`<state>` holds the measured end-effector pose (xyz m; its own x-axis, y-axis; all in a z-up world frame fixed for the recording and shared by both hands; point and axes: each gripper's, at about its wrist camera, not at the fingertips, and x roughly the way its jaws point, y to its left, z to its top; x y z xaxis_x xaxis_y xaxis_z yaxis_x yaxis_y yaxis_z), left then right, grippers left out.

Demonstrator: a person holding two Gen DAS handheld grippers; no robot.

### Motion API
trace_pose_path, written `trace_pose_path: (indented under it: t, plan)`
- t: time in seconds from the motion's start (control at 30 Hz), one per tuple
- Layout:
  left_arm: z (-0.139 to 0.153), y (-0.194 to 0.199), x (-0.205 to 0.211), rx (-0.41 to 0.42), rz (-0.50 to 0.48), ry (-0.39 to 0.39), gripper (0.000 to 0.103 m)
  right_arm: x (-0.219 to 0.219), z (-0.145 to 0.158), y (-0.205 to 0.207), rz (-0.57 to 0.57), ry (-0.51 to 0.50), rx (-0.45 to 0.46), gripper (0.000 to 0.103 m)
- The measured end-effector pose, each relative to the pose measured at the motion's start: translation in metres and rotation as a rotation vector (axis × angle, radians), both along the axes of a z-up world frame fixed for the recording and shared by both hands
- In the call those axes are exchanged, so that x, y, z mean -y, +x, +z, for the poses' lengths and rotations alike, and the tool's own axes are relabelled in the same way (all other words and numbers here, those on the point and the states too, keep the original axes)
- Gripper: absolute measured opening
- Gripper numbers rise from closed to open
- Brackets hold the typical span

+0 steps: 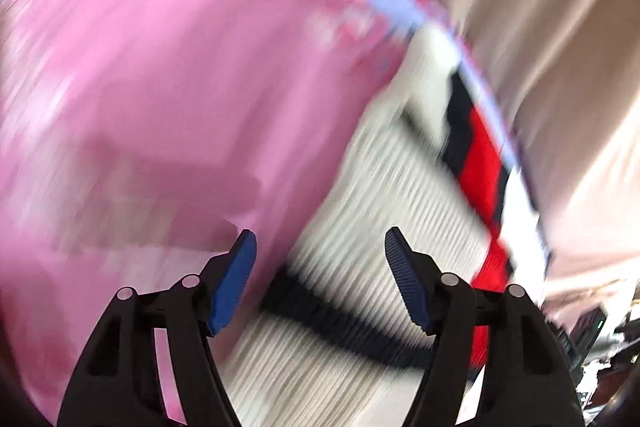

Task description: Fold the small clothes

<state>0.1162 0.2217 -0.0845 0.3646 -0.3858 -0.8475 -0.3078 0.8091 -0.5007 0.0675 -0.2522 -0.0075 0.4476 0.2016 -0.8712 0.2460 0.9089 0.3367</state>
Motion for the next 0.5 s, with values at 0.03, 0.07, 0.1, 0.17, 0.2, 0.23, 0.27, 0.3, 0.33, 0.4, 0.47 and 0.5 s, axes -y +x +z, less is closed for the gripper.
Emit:
trace_pose_path:
  t: [0.03,0.07,0.1,0.17,0.2,0.23,0.27,0.3,0.33,0.4,0.47,0.5]
  plan:
    - [-0.005,-0.02,0.0,-0.03,-0.006,0.004,0.065,0.018,-0.006,-0.04,-0.047,0.004,-0.051,0.067]
    - [-0.007,-0.046,0.002,-0.035,-0.024,-0.001,0.065,0.028,-0.011,-0.068,-0.08,0.016,-0.087,0.067]
    - [-0.006,-0.06,0.006,-0.023,-0.04,0.016,0.066,0.037,-0.018,-0.103,-0.114,0.038,-0.123,0.067]
    - [-0.004,-0.086,0.021,-0.032,-0.091,0.069,0.067,0.033,-0.034,-0.152,-0.108,0.045,-0.183,0.067]
    - [-0.004,-0.091,0.027,-0.034,-0.105,0.074,0.067,0.025,-0.042,-0.167,-0.078,0.056,-0.197,0.067]
    - [-0.005,-0.097,0.032,-0.038,-0.113,0.071,0.067,0.02,-0.047,-0.174,-0.054,0.072,-0.199,0.067]
    - [-0.006,-0.102,0.036,-0.038,-0.119,0.076,0.067,0.011,-0.052,-0.18,-0.023,0.093,-0.196,0.067]
    - [-0.006,-0.105,0.039,-0.035,-0.125,0.088,0.067,0.0,-0.055,-0.183,0.015,0.085,-0.183,0.069]
    - [-0.006,-0.106,0.04,-0.035,-0.128,0.089,0.066,-0.008,-0.054,-0.183,0.039,0.055,-0.155,0.073]
    - [-0.007,-0.107,0.041,-0.049,-0.123,0.103,0.052,-0.024,-0.052,-0.178,0.1,0.037,-0.119,0.074]
    - [-0.009,-0.098,0.041,-0.068,-0.145,0.073,0.013,-0.031,-0.052,-0.169,0.136,0.038,-0.09,0.059]
    - [-0.009,-0.099,0.041,-0.083,-0.128,0.034,0.014,-0.031,-0.052,-0.167,0.136,0.027,-0.095,0.022]
